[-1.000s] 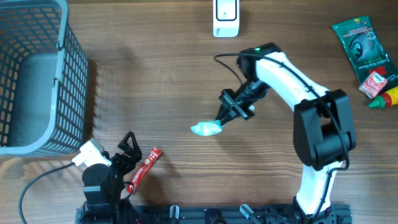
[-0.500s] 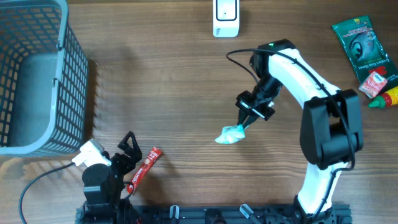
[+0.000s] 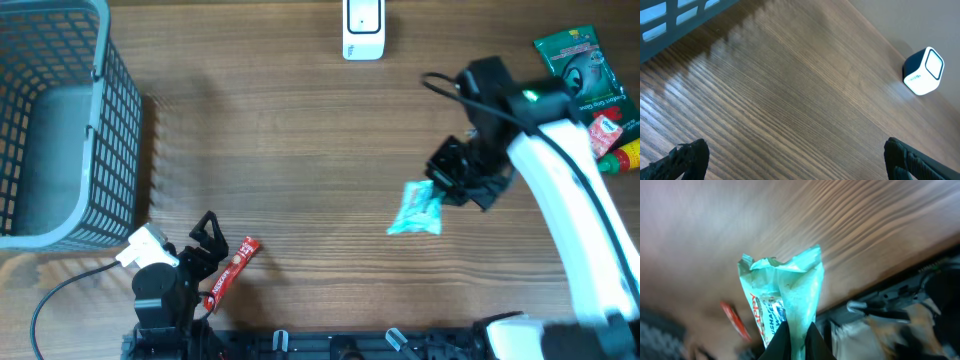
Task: Scan the item barcode
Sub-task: 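Hold the wipes pack barcode under the scanner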
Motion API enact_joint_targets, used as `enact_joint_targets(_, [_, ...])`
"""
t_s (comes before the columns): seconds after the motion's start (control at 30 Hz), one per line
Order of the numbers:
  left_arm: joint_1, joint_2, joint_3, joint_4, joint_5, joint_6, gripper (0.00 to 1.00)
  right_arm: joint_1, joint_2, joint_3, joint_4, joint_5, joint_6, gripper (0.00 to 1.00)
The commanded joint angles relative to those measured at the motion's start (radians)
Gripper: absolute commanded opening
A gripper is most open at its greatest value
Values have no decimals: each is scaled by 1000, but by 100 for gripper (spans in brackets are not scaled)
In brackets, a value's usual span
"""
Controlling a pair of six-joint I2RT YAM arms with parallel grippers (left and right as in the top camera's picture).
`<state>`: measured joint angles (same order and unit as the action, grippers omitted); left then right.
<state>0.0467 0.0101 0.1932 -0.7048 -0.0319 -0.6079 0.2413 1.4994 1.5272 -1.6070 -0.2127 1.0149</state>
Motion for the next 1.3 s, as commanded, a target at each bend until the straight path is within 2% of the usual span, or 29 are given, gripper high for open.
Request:
enact_joint_targets(0.0, [-6, -1, -10, -1, -10, -6, 100, 3, -135, 2, 34, 326, 475, 5])
enact_joint_targets(0.07, [-6, -1, -10, -1, -11, -6, 100, 3, -163, 2, 81, 439, 566, 4])
enact_joint_targets(0.17, [-6, -1, -10, -1, -10, -6, 100, 2, -150, 2, 131, 505, 587, 4])
enact_joint_targets(0.4, [-6, -1, -10, -1, -10, -6, 100, 3, -11, 2, 153, 407, 561, 4])
enact_joint_targets(0.57, [-6, -1, -10, -1, -10, -6, 100, 3, 134, 2, 273, 358, 476, 4])
enact_joint_targets(0.7, [-6, -1, -10, -1, -10, -6, 100, 11, 201, 2, 370, 325, 470, 4])
enact_joint_targets(0.9, [-6, -1, -10, -1, -11, -6, 100, 37, 251, 2, 666, 283, 316, 4])
enact_joint_targets(1.07, [-6, -1, -10, -1, -10, -6, 100, 43, 282, 2, 817, 282, 345, 4])
enact_joint_targets(1.27, [-6, -1, -10, -1, -10, -6, 100, 43, 367, 2, 1154, 308, 372, 4])
